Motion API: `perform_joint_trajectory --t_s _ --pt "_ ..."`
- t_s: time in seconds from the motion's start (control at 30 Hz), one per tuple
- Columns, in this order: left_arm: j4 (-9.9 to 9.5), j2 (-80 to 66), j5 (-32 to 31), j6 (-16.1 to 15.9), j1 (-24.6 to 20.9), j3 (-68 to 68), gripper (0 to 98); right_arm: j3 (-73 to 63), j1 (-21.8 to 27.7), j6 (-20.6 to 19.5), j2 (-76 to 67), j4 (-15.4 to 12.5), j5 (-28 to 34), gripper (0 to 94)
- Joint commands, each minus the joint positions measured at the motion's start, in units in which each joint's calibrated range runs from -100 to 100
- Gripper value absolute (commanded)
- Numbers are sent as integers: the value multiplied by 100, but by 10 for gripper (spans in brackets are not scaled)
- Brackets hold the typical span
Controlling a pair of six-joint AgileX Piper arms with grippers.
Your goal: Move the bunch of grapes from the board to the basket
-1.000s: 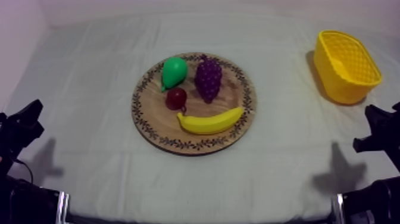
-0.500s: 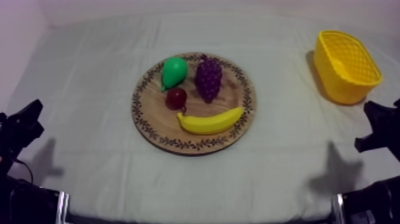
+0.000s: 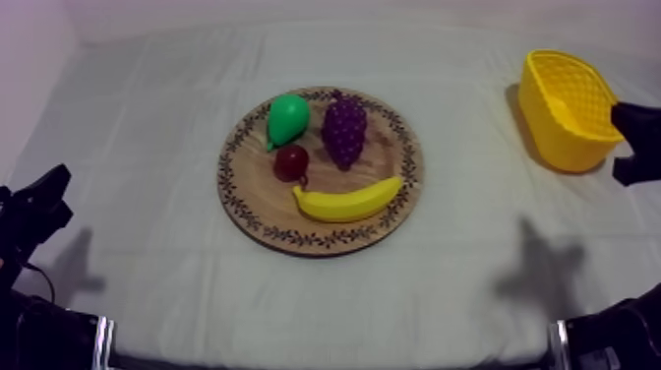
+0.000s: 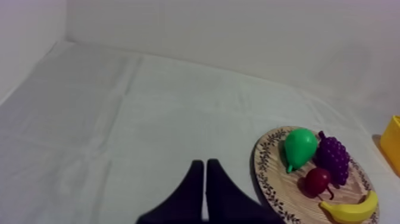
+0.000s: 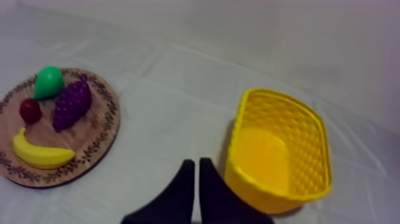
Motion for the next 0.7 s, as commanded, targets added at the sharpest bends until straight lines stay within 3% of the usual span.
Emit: perform_joint_trajectory --t_s 0.0,0.67 --pt "1 0 0 -2 -2 -2 1 -576 -269 -285 437 186 122 4" --pt "1 0 0 0 -2 -2 1 -3723 -1832 -1399 3190 995 1878 3"
